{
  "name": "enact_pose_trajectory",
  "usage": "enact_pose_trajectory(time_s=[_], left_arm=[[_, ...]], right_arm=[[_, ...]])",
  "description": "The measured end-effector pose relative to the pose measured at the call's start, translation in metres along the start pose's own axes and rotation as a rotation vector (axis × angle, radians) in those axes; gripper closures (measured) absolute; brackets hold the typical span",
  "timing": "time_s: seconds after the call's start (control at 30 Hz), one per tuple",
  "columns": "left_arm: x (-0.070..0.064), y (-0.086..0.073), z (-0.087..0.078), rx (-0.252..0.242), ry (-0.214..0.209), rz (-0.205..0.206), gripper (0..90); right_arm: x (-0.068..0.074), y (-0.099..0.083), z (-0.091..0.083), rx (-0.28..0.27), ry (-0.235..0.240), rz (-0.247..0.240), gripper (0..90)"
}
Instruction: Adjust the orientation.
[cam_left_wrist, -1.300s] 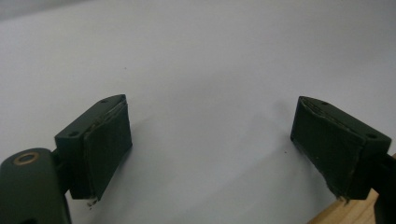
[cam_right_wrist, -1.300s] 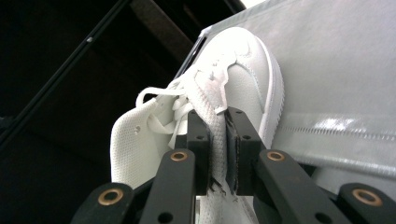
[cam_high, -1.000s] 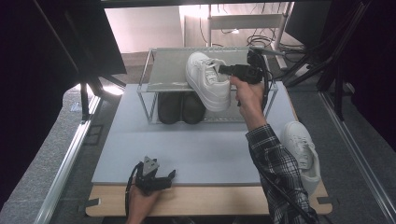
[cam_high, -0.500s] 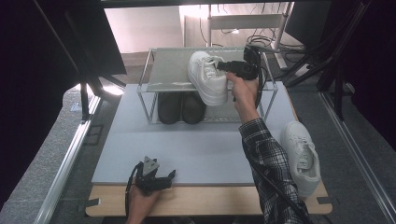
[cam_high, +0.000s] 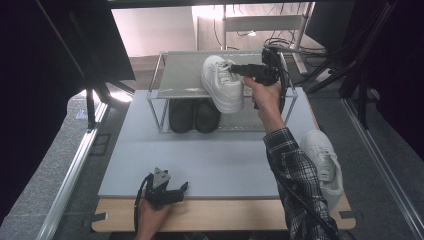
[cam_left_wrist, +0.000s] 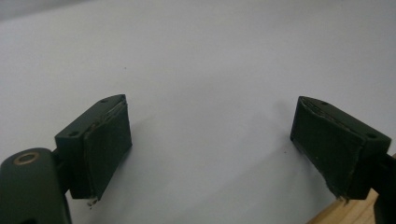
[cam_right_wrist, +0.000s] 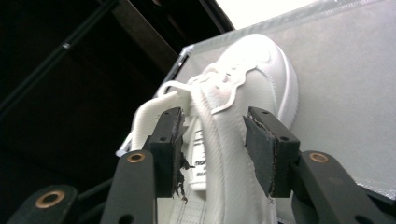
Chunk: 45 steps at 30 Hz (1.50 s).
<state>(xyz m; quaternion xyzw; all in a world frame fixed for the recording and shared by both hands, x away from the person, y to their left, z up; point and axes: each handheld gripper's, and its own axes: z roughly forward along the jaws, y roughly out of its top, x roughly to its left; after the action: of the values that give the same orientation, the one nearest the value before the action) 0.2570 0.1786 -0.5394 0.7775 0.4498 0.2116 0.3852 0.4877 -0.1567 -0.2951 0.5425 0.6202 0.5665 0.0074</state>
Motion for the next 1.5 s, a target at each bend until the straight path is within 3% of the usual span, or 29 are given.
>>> enact_pose_trajectory(time_s=[0.3, 0.67, 0.83, 1.27, 1.5], left_arm=[[0.000, 0.000, 0.000, 0.000, 0.000, 0.000, 12.3], [0.000, 0.000, 0.000, 0.000, 0.000, 0.000, 12.3], [0.000, 0.000, 0.000, -0.002, 0.000, -0.001, 12.3], [0.000, 0.000, 0.000, -0.004, 0.001, -0.001, 12.3], [0.000, 0.000, 0.000, -0.005, 0.000, -0.002, 12.3]], right_arm=[[0.001, 0.000, -0.020, 0.001, 0.012, -0.050, 56.3], [-0.003, -0.015, -0.049, 0.002, 0.047, -0.158, 78.7], [-0.003, -0.033, -0.060, 0.011, 0.038, -0.226, 88.9], [-0.012, -0.088, -0.068, 0.066, 0.064, -0.317, 89.5], [-0.016, -0.100, -0.062, 0.069, 0.087, -0.338, 89.4]])
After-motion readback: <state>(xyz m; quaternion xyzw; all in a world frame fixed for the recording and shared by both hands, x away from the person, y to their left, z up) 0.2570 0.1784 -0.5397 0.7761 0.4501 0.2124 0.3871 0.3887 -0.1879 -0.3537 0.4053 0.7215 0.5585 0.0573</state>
